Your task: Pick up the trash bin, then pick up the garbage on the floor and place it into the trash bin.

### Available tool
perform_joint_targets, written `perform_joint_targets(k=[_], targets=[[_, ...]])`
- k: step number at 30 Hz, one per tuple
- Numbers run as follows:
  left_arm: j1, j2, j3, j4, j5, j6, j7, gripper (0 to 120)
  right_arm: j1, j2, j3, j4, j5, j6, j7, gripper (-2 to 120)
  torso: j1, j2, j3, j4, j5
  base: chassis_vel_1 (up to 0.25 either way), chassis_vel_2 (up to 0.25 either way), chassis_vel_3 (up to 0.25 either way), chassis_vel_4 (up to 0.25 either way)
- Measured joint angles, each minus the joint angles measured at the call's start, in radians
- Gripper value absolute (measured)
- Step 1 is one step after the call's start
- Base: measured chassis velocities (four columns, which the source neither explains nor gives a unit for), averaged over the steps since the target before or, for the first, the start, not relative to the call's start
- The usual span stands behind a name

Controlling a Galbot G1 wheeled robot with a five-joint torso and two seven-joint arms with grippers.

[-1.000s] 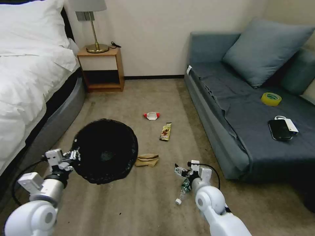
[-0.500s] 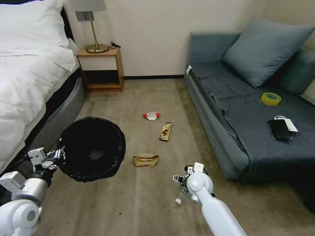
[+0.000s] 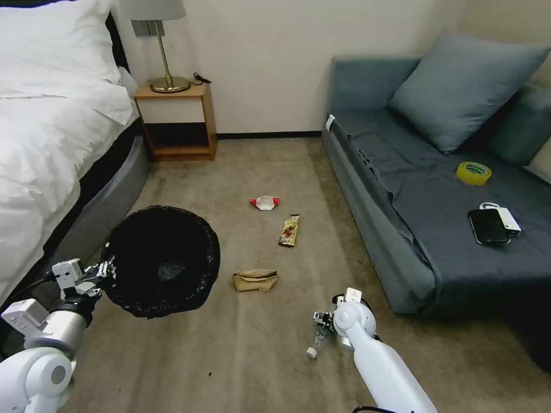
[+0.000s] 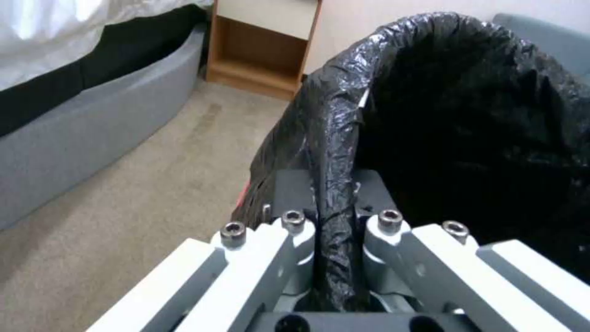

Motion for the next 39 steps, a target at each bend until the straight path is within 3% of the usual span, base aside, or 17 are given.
perform_joint_targets(k=[9,23,30,34,39], targets=[[-0.004,-0.02,0.009,0.002,0.023,0.002,-0.002,4,0.028,0.027,-0.023,-0.093,-0.072,0.008,-0.065,100,0.0,0.0,0.0,0.0001,0.0001,0.0,0.0,0.0,0.0],[-0.007,-0.016,0.013,0.011,0.034,0.002,-0.005,4,0.058,0.028,-0.015,-0.187,-0.121,0.032,-0.116,97,0.0,0.0,0.0,0.0001,0.0,0.0,0.0,0.0,0.0],[-0.012,-0.013,0.02,0.018,0.036,0.002,-0.005,4,0.057,0.034,-0.013,-0.192,-0.132,0.032,-0.124,76,0.0,0.0,0.0,0.0,-0.0002,0.0,0.0,0.0,0.0],[-0.019,-0.009,0.027,0.026,0.037,0.006,-0.006,4,0.054,0.038,-0.01,-0.191,-0.149,0.03,-0.132,56,0.0,0.0,0.0,-0.0005,-0.0012,0.0,0.0,0.0,0.0],[-0.026,-0.008,0.032,0.034,0.037,0.006,-0.006,4,0.052,0.04,-0.007,-0.196,-0.155,0.03,-0.139,47,0.0,0.001,0.0,-0.0008,-0.0014,0.0,0.0,0.0,0.0]])
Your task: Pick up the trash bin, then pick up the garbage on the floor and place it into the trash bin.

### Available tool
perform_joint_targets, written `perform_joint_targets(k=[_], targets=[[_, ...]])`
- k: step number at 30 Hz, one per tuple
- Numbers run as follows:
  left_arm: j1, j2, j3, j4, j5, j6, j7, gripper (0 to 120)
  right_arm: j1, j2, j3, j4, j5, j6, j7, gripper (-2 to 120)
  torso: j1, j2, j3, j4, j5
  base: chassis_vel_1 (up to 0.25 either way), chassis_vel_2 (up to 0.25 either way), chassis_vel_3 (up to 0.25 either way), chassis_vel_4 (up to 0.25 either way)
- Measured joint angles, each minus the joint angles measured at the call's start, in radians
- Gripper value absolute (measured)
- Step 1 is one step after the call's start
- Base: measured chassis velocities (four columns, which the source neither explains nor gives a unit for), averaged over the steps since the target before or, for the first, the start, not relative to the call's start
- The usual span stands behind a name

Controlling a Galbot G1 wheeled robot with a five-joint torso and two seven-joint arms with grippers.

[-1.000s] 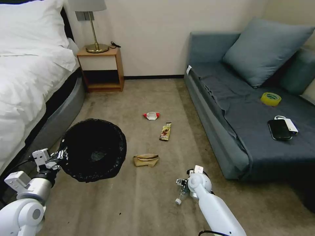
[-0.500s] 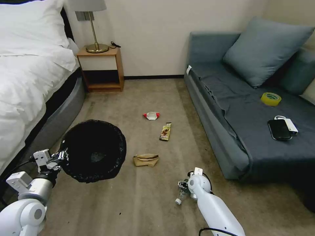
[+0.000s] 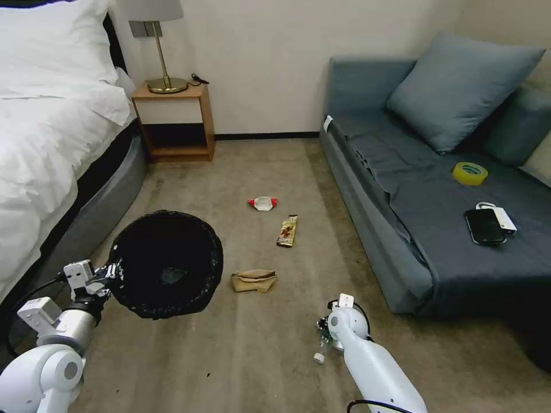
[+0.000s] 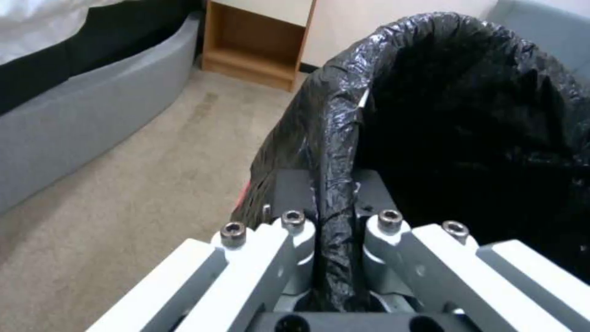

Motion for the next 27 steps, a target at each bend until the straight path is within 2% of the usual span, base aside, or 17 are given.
perform_joint_targets(k=[5,10,12,15,17,20,21,27], targets=[[-0.006,0.001,0.006,0.01,0.0,0.0,0.001,4,-0.009,0.001,0.01,0.001,-0.004,0.004,-0.005,36,0.0,0.0,0.0,0.0003,0.0004,0.0,0.0,0.0,0.0],[-0.017,-0.005,0.037,0.014,-0.003,0.021,-0.007,4,-0.028,-0.021,0.008,0.07,-0.002,0.019,-0.013,23,0.0,-0.001,0.001,0.0025,0.0045,0.0,0.0,0.0,0.0],[-0.021,-0.012,0.058,0.015,-0.004,0.036,-0.02,4,-0.027,-0.05,0.003,0.152,-0.019,0.042,-0.013,19,0.0,-0.001,0.001,0.0017,0.0019,0.0,0.0,0.0,0.0],[-0.026,-0.016,0.079,0.017,-0.007,0.05,-0.032,4,-0.021,-0.074,-0.003,0.223,-0.02,0.069,-0.01,19,0.0,-0.001,0.001,0.001,0.0028,0.0,0.0,0.0,0.0],[-0.031,-0.017,0.092,0.02,-0.008,0.057,-0.039,4,-0.008,-0.087,-0.008,0.266,-0.021,0.09,-0.01,19,0.0,-0.001,0.001,0.0007,0.0018,0.0,0.0,0.0,0.0],[-0.049,-0.018,0.13,0.031,-0.022,0.081,-0.06,4,0.029,-0.121,-0.032,0.363,-0.019,0.142,-0.018,19,0.0,-0.001,0.001,0.001,0.002,0.0,0.0,0.0,0.0],[-0.049,-0.018,0.13,0.031,-0.022,0.081,-0.06,4,0.029,-0.121,-0.032,0.363,-0.019,0.142,-0.018,19,0.0,-0.001,0.001,0.001,0.002,0.0,0.0,0.0,0.0],[-0.096,-0.016,0.188,0.054,-0.066,0.137,-0.099,4,0.095,-0.2,-0.098,0.538,-0.041,0.243,-0.091,19,0.0,-0.001,0.001,0.0011,0.0017,0.0,0.0,0.0,0.0]])
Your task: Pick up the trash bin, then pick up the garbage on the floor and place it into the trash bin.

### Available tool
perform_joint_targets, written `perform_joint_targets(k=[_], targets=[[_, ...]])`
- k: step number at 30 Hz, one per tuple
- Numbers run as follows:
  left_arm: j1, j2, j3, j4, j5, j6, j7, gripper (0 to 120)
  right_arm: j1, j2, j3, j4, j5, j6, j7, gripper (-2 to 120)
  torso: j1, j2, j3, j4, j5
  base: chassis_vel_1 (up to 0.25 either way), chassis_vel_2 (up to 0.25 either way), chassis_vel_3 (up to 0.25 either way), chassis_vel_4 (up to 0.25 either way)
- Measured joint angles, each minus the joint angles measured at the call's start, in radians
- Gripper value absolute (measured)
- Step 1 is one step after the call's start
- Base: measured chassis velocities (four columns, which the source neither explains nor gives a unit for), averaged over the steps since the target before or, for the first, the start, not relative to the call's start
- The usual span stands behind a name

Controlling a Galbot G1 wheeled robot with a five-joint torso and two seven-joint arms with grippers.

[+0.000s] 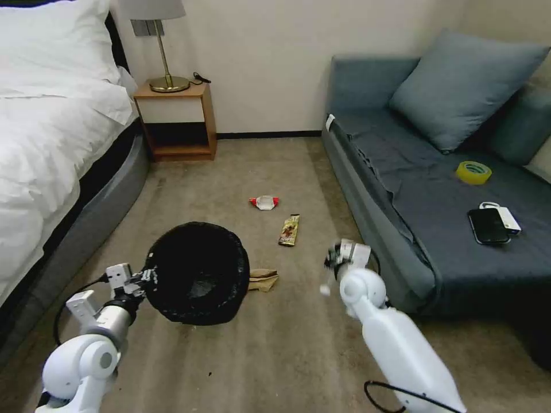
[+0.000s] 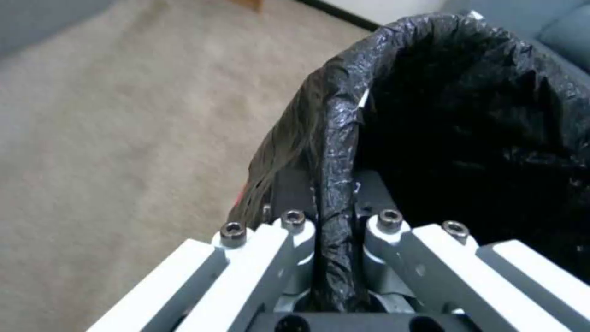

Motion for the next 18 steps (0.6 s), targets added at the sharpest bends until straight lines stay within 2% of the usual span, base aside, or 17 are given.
perform_joint_targets(k=[4,5,9,10,14,18], targets=[[-0.04,0.005,0.039,0.025,-0.032,0.038,-0.018,4,0.031,-0.088,-0.052,0.119,-0.059,0.123,-0.101,19,0.0,0.0,0.0,-0.0003,-0.0002,0.0,0.0,0.0,0.0],[-0.04,0.005,0.039,0.025,-0.032,0.038,-0.018,4,0.031,-0.088,-0.052,0.119,-0.059,0.123,-0.101,19,0.0,0.0,0.0,-0.0003,-0.0002,0.0,0.0,0.0,0.0],[-0.053,0.007,0.06,0.033,-0.058,0.064,-0.024,4,0.058,-0.131,-0.088,0.178,-0.09,0.221,-0.186,19,0.0,0.0,0.0,-0.0004,-0.0002,0.0,0.0,0.0,0.0],[-0.053,0.007,0.06,0.033,-0.058,0.064,-0.024,4,0.058,-0.131,-0.088,0.178,-0.09,0.221,-0.186,19,0.0,0.0,0.0,-0.0004,-0.0002,0.0,0.0,0.0,0.0],[-0.05,0.001,0.081,0.029,-0.074,0.085,-0.025,4,0.123,-0.141,-0.189,0.23,-0.089,0.315,-0.273,19,0.0,0.0,0.0,-0.0002,-0.0006,0.0,0.0,0.0,0.0],[-0.042,-0.006,0.085,0.018,-0.074,0.09,-0.024,4,0.157,-0.117,-0.267,0.236,-0.1,0.347,-0.318,19,0.0,0.0,0.0,-0.0001,-0.0005,0.0,0.0,0.0,0.0]])
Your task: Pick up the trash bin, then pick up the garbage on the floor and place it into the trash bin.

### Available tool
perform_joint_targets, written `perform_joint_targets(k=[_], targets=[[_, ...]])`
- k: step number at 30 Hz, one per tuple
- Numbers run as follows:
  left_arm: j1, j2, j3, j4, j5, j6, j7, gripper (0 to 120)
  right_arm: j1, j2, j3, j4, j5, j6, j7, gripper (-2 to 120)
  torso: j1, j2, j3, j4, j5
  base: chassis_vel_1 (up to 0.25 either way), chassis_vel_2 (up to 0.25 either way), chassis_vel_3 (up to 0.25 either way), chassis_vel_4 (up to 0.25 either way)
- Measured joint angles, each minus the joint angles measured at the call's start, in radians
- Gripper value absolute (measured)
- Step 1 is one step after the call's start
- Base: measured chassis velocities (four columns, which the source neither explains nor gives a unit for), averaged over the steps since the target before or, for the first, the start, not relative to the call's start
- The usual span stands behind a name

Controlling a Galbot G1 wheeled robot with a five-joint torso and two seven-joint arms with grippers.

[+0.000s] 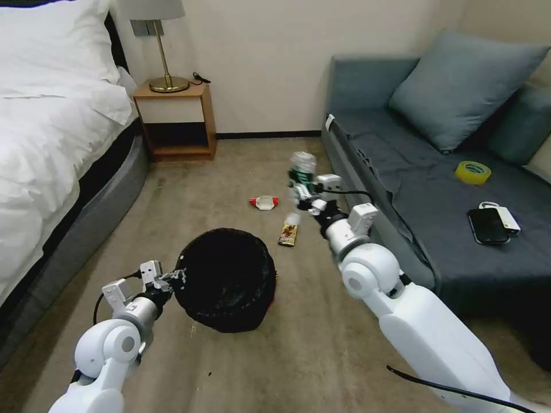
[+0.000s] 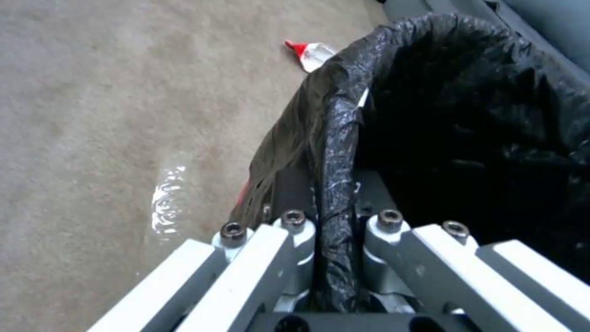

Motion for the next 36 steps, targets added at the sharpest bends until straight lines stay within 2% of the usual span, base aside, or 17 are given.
perform_joint_targets(k=[6,10,16,26,29,31,33,34,36], targets=[[0.019,-0.009,-0.013,-0.023,0.0,0.002,0.002,4,0.034,0.083,-0.114,-0.004,-0.016,0.015,-0.042,19,0.0,0.0,0.0,0.0001,0.0,0.0,0.0,0.0,0.0],[0.031,-0.011,-0.025,-0.036,-0.005,0.002,0.004,4,0.031,0.106,-0.158,-0.013,-0.041,0.017,-0.059,19,0.0,0.0,0.0,0.0001,0.0,0.0,0.0,0.0,0.0],[0.049,-0.011,-0.045,-0.05,-0.018,0.001,0.007,4,-0.013,0.108,-0.183,-0.028,-0.098,0.023,-0.096,19,0.0,0.0,0.0,-0.0001,0.0,0.0,0.0,0.0,0.0],[0.059,-0.023,-0.049,-0.063,-0.034,-0.002,0.008,4,-0.076,0.113,-0.192,-0.062,-0.168,0.038,-0.136,19,0.0,0.0,0.0,-0.0001,0.0,0.0,0.0,0.0,0.0],[0.063,-0.024,-0.057,-0.071,-0.042,-0.002,0.008,4,-0.092,0.114,-0.194,-0.074,-0.184,0.044,-0.142,33,0.0,0.0,0.0,-0.0001,0.0001,0.0,0.0,0.0,0.0],[0.063,-0.024,-0.059,-0.072,-0.043,-0.002,0.008,4,-0.094,0.114,-0.194,-0.075,-0.187,0.045,-0.143,35,0.0,0.0,0.0,-0.0001,0.0001,0.0,0.0,0.0,0.0],[0.064,-0.023,-0.064,-0.077,-0.051,-0.002,0.004,4,-0.101,0.113,-0.194,-0.082,-0.196,0.049,-0.149,48,0.0,0.0,0.0,-0.0001,0.0001,0.0,0.0,0.0,0.0],[0.064,-0.023,-0.064,-0.077,-0.051,-0.002,0.004,4,-0.101,0.113,-0.194,-0.082,-0.196,0.049,-0.149,48,0.0,0.0,0.0,-0.0001,0.0001,0.0,0.0,0.0,0.0],[0.066,-0.024,-0.067,-0.084,-0.06,-0.002,0.001,4,-0.107,0.113,-0.194,-0.088,-0.208,0.051,-0.155,56,0.0,0.0,0.0,-0.0002,0.0002,0.0,0.0,0.0,0.0]])
